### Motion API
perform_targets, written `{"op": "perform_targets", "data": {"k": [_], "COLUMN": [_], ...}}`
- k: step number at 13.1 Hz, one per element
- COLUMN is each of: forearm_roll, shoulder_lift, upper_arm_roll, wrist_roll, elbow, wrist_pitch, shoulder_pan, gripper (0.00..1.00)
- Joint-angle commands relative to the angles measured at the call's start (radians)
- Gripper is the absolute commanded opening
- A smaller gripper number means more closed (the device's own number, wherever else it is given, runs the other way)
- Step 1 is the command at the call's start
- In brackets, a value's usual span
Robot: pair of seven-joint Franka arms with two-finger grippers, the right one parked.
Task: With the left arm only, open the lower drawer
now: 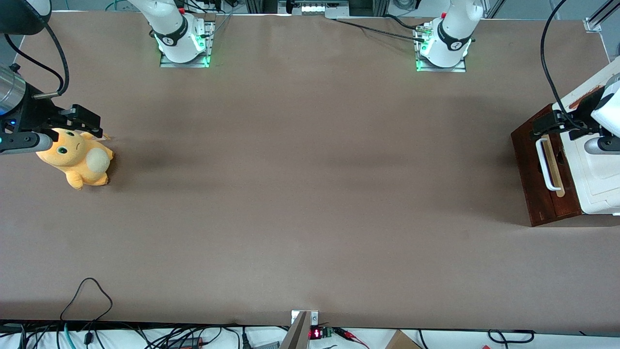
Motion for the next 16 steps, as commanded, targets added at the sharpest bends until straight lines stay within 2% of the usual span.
{"op": "perform_targets", "data": {"k": [1, 12, 14, 16], "forearm_roll": [-0.014, -0.004, 0.146, 0.308], "shoulder_lift": [0.003, 0.029, 0.041, 0.047], "upper_arm_roll": [-0.001, 0.001, -0.031, -0.137], "wrist_roll": [0.017, 0.075, 0.063, -0.007], "elbow": [0.015, 0.017, 0.02, 0.02], "wrist_pitch": [-0.023, -0.042, -0.043, -0.054], "shoulder_pan": [0.002, -0.001, -0.016, -0.006], "gripper": [1.0, 1.0, 1.0, 1.0]}}
